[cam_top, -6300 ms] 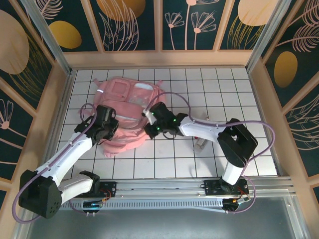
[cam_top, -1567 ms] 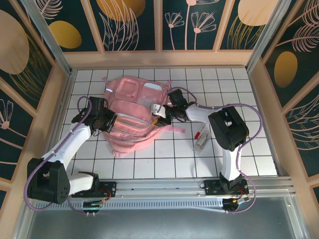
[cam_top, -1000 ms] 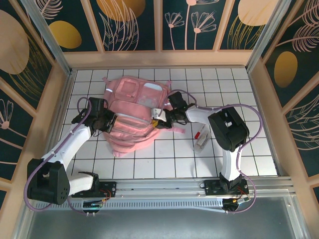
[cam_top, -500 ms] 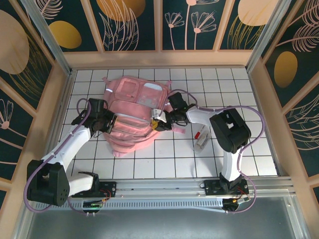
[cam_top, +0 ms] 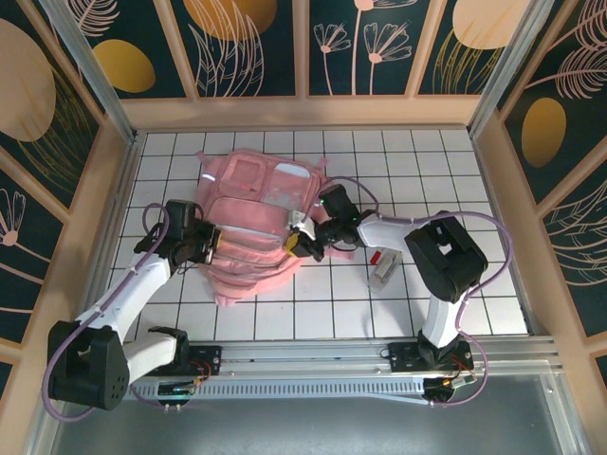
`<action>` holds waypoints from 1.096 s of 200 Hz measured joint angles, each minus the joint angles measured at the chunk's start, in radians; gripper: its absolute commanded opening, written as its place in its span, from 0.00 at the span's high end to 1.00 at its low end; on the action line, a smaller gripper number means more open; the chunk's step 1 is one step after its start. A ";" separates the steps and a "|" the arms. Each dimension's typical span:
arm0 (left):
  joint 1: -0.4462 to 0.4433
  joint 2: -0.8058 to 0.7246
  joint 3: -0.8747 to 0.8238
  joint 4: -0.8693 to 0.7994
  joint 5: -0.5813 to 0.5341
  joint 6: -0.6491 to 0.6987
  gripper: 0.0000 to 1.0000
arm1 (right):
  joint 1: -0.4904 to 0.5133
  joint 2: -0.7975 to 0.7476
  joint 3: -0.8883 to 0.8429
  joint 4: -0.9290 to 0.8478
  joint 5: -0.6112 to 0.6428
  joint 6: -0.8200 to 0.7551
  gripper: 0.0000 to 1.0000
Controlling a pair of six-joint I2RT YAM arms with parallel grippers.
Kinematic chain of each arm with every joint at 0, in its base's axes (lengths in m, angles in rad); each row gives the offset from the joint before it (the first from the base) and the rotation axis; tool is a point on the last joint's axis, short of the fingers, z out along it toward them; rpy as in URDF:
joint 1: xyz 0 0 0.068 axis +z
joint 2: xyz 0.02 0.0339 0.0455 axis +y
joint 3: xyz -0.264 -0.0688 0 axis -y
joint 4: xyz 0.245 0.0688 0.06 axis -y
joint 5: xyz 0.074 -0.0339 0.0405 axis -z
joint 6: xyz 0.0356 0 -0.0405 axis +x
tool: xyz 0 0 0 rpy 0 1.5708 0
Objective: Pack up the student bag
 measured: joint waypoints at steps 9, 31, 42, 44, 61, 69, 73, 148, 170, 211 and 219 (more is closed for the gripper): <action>0.003 -0.003 -0.006 0.000 -0.004 -0.010 1.00 | 0.028 0.000 0.007 -0.026 0.012 0.021 1.00; 0.005 -0.023 -0.013 0.010 -0.019 -0.034 1.00 | 0.085 0.008 0.031 -0.069 0.023 0.095 1.00; 0.005 -0.031 -0.013 0.015 -0.020 -0.039 1.00 | 0.099 0.010 0.035 -0.081 0.023 0.119 1.00; 0.005 -0.032 -0.014 0.016 -0.019 -0.041 1.00 | 0.101 0.011 0.036 -0.082 0.023 0.125 1.00; 0.007 -0.065 -0.055 0.062 -0.023 -0.069 1.00 | 0.104 0.049 0.072 -0.085 0.014 0.223 1.00; 0.009 -0.081 -0.069 0.075 -0.026 -0.079 1.00 | 0.101 0.069 0.087 -0.089 0.012 0.256 1.00; 0.010 -0.087 -0.073 0.076 -0.028 -0.082 1.00 | 0.100 0.080 0.094 -0.090 0.013 0.269 1.00; 0.002 -0.169 -0.087 0.038 -0.098 -0.106 1.00 | -0.037 0.166 0.312 -0.104 0.174 0.390 1.00; -0.011 -0.128 -0.086 0.037 -0.091 -0.099 1.00 | -0.051 0.174 0.359 -0.062 0.203 0.415 1.00; -0.034 -0.119 -0.097 0.048 -0.097 -0.124 1.00 | -0.046 0.175 0.352 -0.100 0.244 0.372 1.00; -0.037 -0.134 -0.103 0.047 -0.102 -0.134 1.00 | -0.042 0.175 0.352 -0.125 0.260 0.341 1.00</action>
